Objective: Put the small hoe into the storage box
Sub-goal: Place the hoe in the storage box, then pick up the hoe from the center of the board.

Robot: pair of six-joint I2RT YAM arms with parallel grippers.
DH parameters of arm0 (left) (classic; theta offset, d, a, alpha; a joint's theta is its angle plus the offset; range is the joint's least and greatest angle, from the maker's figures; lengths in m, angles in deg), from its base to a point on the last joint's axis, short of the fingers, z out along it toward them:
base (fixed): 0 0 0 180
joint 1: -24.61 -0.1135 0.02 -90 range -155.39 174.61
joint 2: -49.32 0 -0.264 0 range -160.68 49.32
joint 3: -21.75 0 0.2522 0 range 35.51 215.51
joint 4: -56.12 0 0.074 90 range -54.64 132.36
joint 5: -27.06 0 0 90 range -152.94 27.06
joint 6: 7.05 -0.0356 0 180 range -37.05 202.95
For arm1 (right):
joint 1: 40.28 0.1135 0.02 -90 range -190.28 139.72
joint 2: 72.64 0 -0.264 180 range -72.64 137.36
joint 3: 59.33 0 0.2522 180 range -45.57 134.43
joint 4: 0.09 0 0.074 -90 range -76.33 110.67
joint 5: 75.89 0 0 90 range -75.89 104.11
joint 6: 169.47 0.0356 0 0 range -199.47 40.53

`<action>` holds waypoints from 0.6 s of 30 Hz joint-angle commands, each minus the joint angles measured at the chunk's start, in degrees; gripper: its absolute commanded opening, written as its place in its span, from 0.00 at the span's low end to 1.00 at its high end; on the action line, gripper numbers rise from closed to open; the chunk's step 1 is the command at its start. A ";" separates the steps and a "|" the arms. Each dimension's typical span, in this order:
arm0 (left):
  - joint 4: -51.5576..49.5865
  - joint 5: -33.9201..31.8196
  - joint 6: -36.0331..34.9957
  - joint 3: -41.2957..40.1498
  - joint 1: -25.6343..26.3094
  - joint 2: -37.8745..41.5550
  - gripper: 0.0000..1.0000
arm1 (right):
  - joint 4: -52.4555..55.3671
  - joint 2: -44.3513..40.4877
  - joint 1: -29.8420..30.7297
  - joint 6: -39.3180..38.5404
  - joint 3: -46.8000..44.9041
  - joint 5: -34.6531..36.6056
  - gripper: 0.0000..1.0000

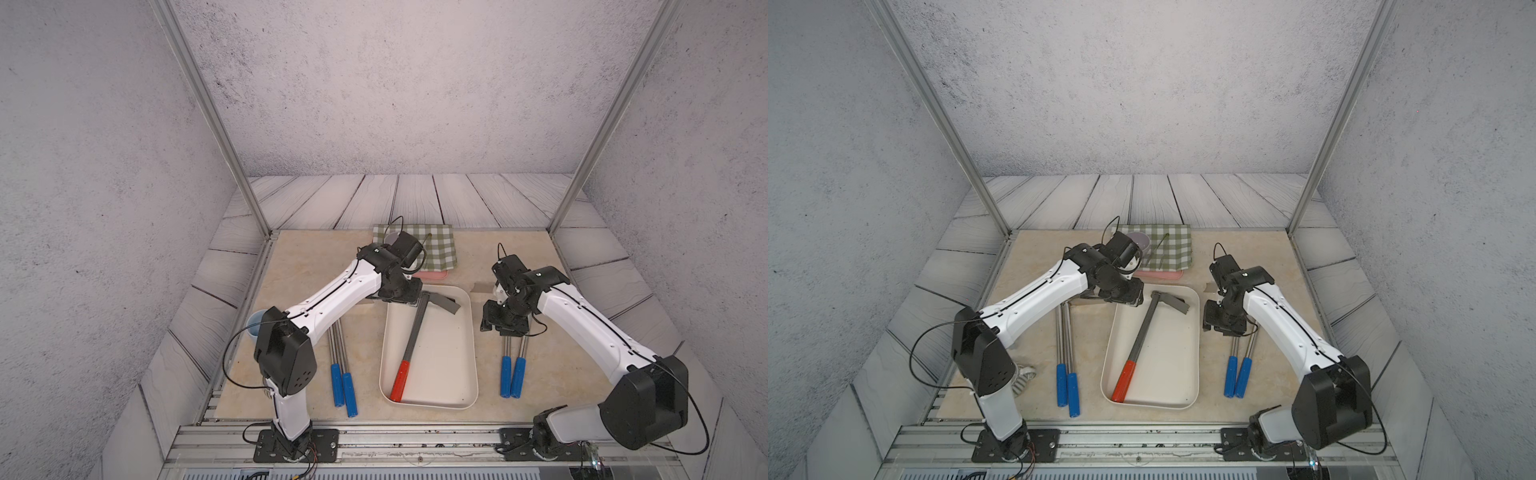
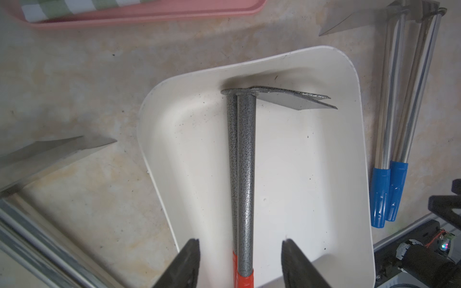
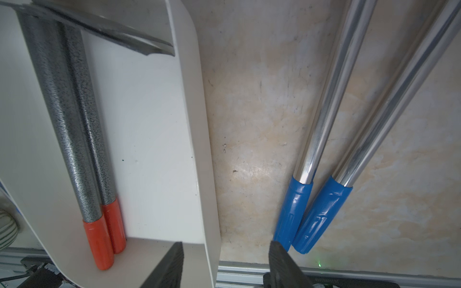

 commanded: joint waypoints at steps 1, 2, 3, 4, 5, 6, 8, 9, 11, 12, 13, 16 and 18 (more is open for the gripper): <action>3.71 -2.43 -1.09 -5.04 -0.78 5.25 0.56 | 0.65 0.72 -0.23 0.16 1.50 -0.06 0.57; 4.17 -3.08 -1.10 -6.65 -1.02 6.88 0.56 | 0.81 0.80 -0.20 0.09 1.78 -0.10 0.57; 4.59 -3.37 -1.06 -8.02 -1.26 8.41 0.56 | 1.06 0.82 -0.21 -0.01 2.02 -0.02 0.57; 4.97 -3.63 -1.00 -9.22 -1.47 9.76 0.56 | 1.24 0.83 -0.21 -0.08 2.29 0.25 0.57; 5.45 -3.98 -0.89 -10.64 -1.73 11.32 0.56 | 1.50 0.69 -0.21 -0.17 2.53 0.57 0.57; 6.17 -4.10 -0.69 -12.08 -2.05 12.82 0.56 | 1.86 0.50 -0.21 -0.40 2.83 1.04 0.57; 7.10 -4.21 -0.31 -14.81 -2.75 15.39 0.56 | 2.61 0.08 -0.21 -0.46 3.25 2.03 0.57; 7.41 -4.40 -0.09 -16.20 -2.96 16.79 0.56 | 3.01 -0.16 -0.21 -0.54 3.51 2.56 0.57; 8.09 -4.24 0.31 -18.77 -3.56 19.17 0.56 | 4.13 -0.80 -0.21 -0.79 4.15 3.57 0.57; 8.45 -4.19 0.57 -20.02 -3.84 20.44 0.56 | 4.70 -1.33 -0.21 -0.81 4.35 4.21 0.57; 8.74 -4.10 0.74 -21.03 -4.11 21.43 0.56 | 5.12 -1.73 -0.23 -0.77 4.53 4.67 0.57; 9.68 -3.79 1.17 -24.07 -4.63 24.59 0.56 | 6.04 -3.57 -0.21 -0.87 4.53 5.19 0.57; 9.99 -3.66 1.37 -25.84 -4.98 26.25 0.56 | 6.07 -5.32 -0.35 -0.95 3.76 4.93 0.57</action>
